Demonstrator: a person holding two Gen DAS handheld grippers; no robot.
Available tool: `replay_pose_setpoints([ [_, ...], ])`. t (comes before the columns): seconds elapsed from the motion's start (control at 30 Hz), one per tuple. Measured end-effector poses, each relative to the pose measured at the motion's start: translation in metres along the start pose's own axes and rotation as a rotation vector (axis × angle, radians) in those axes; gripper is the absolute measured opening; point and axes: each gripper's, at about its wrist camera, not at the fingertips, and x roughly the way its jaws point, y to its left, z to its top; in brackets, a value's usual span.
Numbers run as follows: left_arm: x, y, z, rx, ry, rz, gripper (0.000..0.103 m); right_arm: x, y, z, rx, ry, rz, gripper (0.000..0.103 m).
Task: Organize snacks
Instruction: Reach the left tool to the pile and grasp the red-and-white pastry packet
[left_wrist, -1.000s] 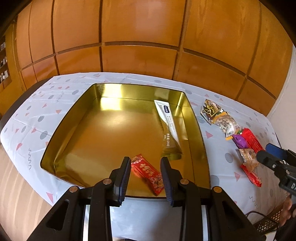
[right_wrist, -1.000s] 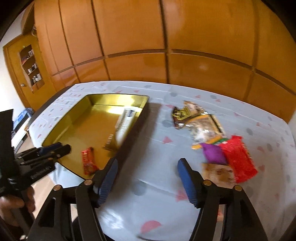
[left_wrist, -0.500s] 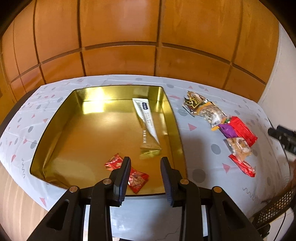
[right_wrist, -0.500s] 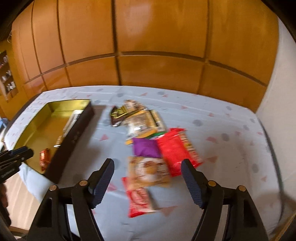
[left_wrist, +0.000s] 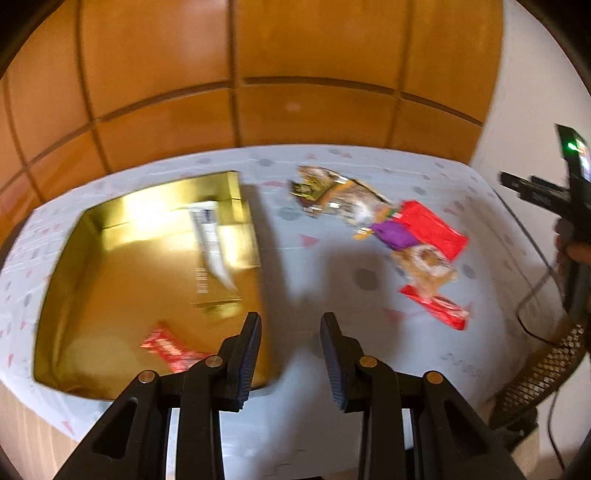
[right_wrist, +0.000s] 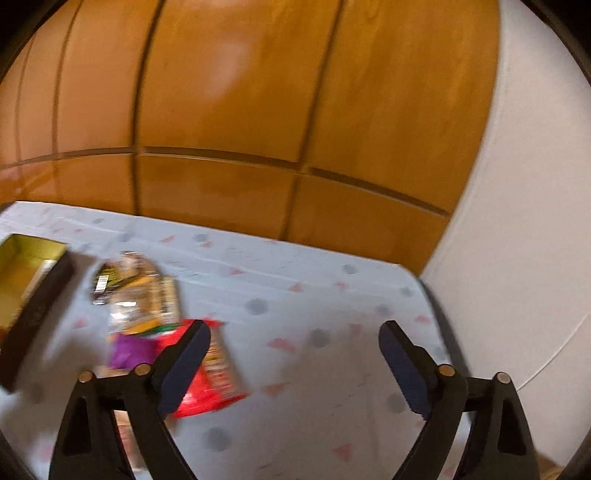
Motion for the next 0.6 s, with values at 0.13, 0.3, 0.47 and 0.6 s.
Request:
replay_pose_setpoints([
  [0.13, 0.021, -0.025, 0.008, -0.006, 0.110, -0.147, 0.033, 0.009, -0.016, 0.000, 0.102, 0.040, 0.048, 0.096],
  [0.3, 0.054, -0.063, 0.008, -0.020, 0.241, -0.269, 0.033, 0.006, -0.019, -0.002, 0.135, 0.034, 0.080, 0.099],
  [0.47, 0.088, -0.093, 0.011, -0.085, 0.333, -0.306, 0.046, 0.002, -0.021, -0.003, 0.165, 0.015, 0.110, 0.103],
  [0.6, 0.105, -0.105, 0.020, -0.143, 0.349, -0.297, 0.051, 0.003, -0.022, -0.002, 0.182, 0.020, 0.129, 0.103],
])
